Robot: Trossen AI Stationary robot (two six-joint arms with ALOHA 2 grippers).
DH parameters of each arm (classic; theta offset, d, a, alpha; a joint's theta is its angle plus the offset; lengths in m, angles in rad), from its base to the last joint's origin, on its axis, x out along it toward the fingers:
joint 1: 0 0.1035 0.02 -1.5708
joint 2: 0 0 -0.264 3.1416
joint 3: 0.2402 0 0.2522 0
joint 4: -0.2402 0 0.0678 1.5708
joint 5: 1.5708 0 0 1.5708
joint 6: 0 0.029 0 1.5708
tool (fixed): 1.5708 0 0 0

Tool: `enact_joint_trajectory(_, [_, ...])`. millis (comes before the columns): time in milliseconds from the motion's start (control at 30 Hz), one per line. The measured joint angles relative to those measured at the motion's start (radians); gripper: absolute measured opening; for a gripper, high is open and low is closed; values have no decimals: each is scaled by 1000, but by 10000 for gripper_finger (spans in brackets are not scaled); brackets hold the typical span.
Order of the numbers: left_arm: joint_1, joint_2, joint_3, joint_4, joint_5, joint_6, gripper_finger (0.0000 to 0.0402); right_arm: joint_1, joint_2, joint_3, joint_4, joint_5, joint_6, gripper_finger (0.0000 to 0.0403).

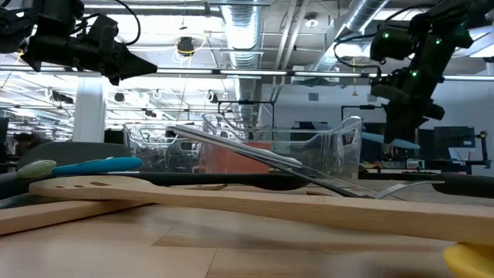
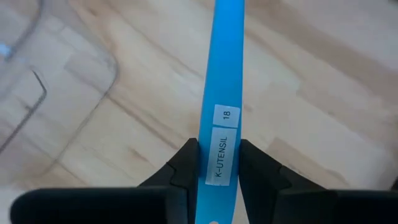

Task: Pick & Place Kitchen Items
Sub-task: Put the top blue serving spoon into the top transparent bin

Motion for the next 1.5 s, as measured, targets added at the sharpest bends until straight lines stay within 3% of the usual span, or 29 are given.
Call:
enact_joint_trajectory(533, [0, 0, 0, 0, 0, 0, 3, 106, -15, 160, 31, 300, -38, 76])
enact_joint_trajectory(900, [0, 0, 0, 0, 0, 0, 3, 203, 13, 166, 304, 391, -119, 76])
enact_joint_trajectory(1133, [0, 0, 0, 10, 0, -35, 3, 242, 140, 167, 431, 409, -174, 76])
enact_joint_trajectory(1300, [-8, 0, 0, 99, 0, -104, 3, 250, 247, 167, 505, 409, -251, 76])
enact_joint_trajectory(1500, [-53, 54, 0, 246, -28, -132, 3, 249, 332, 166, 722, 409, -396, 76])
